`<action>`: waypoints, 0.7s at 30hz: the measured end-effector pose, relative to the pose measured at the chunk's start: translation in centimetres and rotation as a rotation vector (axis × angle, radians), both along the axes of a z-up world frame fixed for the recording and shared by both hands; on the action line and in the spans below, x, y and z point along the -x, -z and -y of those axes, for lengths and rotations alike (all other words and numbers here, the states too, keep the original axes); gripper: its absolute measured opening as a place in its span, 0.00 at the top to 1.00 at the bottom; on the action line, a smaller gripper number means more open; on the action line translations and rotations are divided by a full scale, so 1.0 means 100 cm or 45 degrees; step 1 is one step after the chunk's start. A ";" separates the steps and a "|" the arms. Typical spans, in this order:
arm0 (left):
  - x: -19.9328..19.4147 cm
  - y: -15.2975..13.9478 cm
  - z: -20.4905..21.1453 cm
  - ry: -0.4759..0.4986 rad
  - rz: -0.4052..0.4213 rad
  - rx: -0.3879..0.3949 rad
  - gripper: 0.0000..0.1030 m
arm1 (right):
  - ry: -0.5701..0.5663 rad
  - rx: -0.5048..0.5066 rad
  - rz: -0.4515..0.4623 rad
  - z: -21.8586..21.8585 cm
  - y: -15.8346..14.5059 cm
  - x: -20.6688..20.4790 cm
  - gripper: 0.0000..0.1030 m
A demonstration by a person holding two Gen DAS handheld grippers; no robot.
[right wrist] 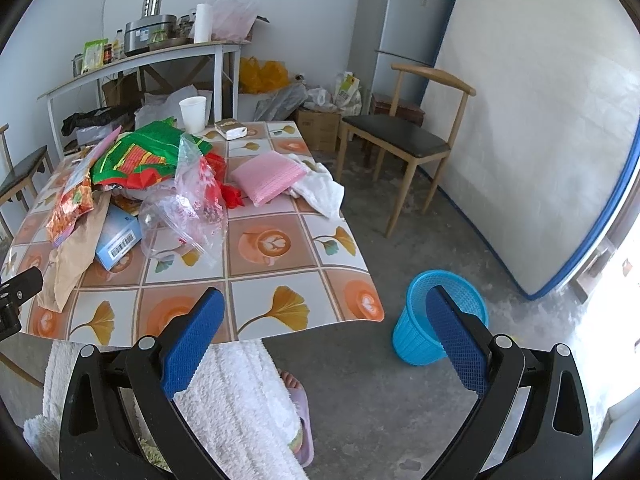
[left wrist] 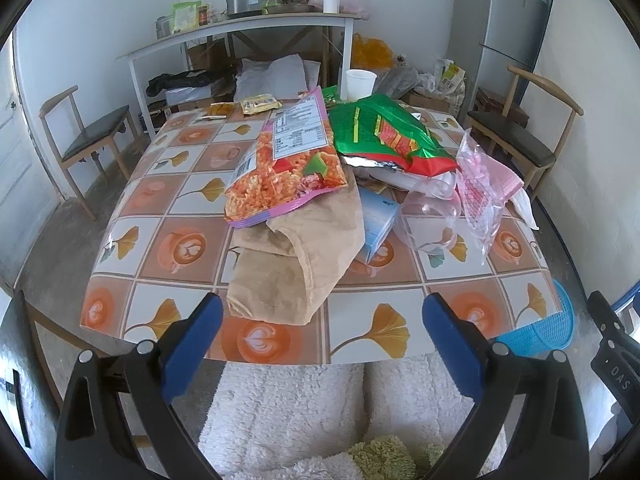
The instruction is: Collect trash
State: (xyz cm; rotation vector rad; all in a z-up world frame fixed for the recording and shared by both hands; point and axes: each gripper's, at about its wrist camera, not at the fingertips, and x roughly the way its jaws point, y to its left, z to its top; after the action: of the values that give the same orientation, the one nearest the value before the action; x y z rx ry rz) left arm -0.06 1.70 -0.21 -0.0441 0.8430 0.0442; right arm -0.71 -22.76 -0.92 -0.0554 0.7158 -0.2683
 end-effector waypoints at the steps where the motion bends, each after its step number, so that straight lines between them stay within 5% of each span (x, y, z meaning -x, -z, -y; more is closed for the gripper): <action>1: 0.000 0.000 -0.001 -0.001 0.000 0.000 0.06 | 0.000 -0.002 -0.001 0.000 0.000 0.000 0.07; 21: 0.000 0.003 -0.002 -0.003 -0.017 -0.010 0.06 | -0.002 -0.003 -0.007 -0.002 0.001 -0.001 0.07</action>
State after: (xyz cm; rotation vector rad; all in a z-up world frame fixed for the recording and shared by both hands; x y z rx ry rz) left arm -0.02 1.90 -0.53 -0.0377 0.8563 0.0498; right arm -0.62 -22.51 -1.05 -0.0544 0.7218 -0.2658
